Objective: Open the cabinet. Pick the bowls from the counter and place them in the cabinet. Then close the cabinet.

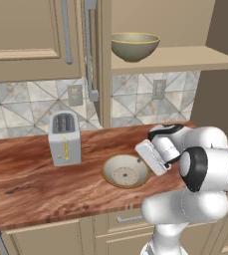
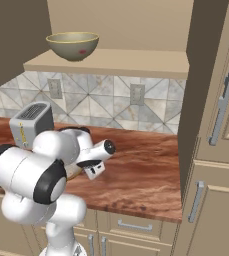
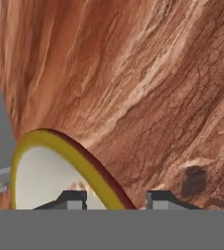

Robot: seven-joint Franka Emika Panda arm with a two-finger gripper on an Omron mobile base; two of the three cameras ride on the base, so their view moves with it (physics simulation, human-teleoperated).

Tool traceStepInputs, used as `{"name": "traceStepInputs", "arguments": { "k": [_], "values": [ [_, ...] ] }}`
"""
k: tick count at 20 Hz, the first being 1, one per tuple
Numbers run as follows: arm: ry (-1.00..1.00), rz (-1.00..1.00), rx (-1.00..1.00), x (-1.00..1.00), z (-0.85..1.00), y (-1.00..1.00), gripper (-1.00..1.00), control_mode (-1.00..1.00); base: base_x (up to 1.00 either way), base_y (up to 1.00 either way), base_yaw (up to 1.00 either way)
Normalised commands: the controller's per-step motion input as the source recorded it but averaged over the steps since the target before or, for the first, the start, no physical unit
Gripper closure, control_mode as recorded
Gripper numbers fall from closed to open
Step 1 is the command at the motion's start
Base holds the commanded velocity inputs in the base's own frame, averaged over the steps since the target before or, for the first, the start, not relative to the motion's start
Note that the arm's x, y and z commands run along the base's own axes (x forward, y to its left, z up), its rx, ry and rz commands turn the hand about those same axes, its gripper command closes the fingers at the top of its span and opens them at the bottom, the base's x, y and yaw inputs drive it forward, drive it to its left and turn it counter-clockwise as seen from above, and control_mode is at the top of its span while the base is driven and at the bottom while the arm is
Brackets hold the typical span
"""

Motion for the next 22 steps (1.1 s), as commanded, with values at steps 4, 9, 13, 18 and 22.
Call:
{"name": "traceStepInputs", "arguments": {
  "k": [4,9,13,18,22],
  "values": [
    [-0.04,0.00,0.00,-0.01,-0.24,0.04,1.00,-1.00,0.00,0.00,0.00],
    [-0.04,-0.05,0.04,-0.31,0.04,-0.37,1.00,-1.00,0.00,0.00,0.00],
    [0.00,-0.09,0.06,-0.49,0.35,-0.68,1.00,-1.00,0.00,0.00,0.00],
    [0.02,-0.14,0.02,-0.29,0.58,-0.32,1.00,-1.00,0.00,0.00,0.00],
    [0.13,-0.18,0.00,0.00,0.63,-0.10,1.00,-1.00,0.00,0.00,0.00]
  ]
}}
